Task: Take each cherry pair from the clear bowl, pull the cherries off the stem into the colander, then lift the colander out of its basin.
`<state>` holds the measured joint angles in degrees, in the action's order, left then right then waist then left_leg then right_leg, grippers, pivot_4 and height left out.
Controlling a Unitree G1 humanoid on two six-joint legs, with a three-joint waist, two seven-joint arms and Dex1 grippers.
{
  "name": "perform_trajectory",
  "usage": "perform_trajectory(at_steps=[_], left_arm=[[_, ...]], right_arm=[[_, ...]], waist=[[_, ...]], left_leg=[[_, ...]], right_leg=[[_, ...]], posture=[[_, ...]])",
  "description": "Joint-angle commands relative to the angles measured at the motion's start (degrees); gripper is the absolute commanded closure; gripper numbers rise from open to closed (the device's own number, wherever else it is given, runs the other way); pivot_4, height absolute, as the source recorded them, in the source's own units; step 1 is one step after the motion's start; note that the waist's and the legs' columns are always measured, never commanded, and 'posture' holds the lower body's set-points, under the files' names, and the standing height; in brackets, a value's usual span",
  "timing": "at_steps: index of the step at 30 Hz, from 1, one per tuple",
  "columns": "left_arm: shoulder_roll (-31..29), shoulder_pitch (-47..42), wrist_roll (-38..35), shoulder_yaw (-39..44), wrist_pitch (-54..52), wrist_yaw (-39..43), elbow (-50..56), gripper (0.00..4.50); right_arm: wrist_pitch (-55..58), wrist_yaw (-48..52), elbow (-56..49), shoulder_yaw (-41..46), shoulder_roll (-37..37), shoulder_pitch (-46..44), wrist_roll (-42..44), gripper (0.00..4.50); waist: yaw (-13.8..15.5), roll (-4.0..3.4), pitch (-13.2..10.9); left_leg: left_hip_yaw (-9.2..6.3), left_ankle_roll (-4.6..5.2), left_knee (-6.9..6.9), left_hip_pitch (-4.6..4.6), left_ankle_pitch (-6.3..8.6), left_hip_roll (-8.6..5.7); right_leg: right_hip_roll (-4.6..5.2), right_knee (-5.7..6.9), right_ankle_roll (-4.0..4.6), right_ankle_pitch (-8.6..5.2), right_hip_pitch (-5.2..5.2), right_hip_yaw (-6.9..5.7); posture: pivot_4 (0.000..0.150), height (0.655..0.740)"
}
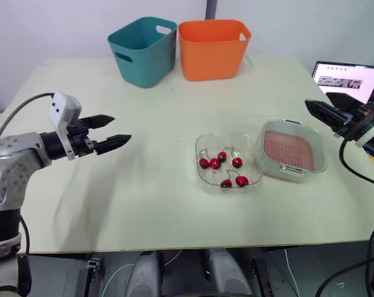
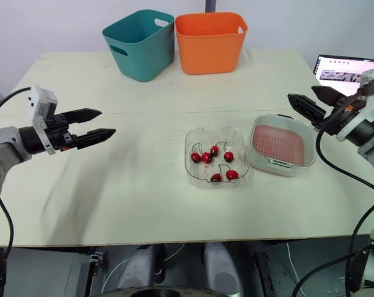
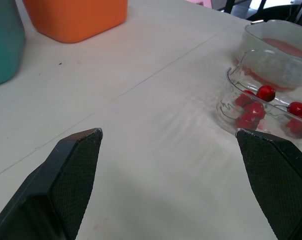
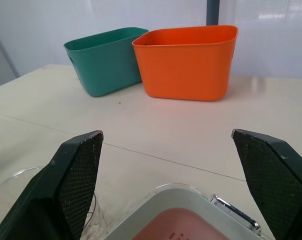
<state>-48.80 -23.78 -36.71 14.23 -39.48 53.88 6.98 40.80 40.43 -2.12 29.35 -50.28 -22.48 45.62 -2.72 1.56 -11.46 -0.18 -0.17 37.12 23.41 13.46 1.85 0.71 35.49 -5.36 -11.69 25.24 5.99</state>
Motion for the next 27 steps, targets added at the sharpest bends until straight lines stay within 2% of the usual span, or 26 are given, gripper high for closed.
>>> perform_trajectory(at_steps=[1,20,27], left_arm=[[-0.6,-0.54,0.5,0.2,0.93,-0.04,1.62,0.0],[0.02,-1.33,-0.54,0.25,-0.22,-0.75,1.73,0.0],[-0.24,-1.24,-0.55,0.18,-0.31,-0.55,1.83,0.0]], right_arm=[[-1.2,0.44,-0.75,0.87,-0.23,-1.18,-0.13,0.06],[-0.14,0.71,-2.56,0.7,-0.42,-0.01,-0.7,0.06],[4.62,-2.63,-4.42,-0.32,-1.65,-1.65,-0.34,0.06]], waist=[[0.02,0.0,0.0],[0.03,0.0,0.0],[0.0,0.0,0.0]], left_leg=[[0.0,0.0,0.0,0.0,0.0,0.0],[0.0,0.0,0.0,0.0,0.0,0.0],[-0.01,0.0,0.0,0.0,0.0,0.0]], right_leg=[[0.0,0.0,0.0,0.0,0.0,0.0],[0.0,0.0,-0.01,-0.01,0.0,0.0],[0.0,0.0,0.0,0.0,0.0,0.0]], posture=[[0.15,0.74],[0.15,0.74],[0.15,0.74]])
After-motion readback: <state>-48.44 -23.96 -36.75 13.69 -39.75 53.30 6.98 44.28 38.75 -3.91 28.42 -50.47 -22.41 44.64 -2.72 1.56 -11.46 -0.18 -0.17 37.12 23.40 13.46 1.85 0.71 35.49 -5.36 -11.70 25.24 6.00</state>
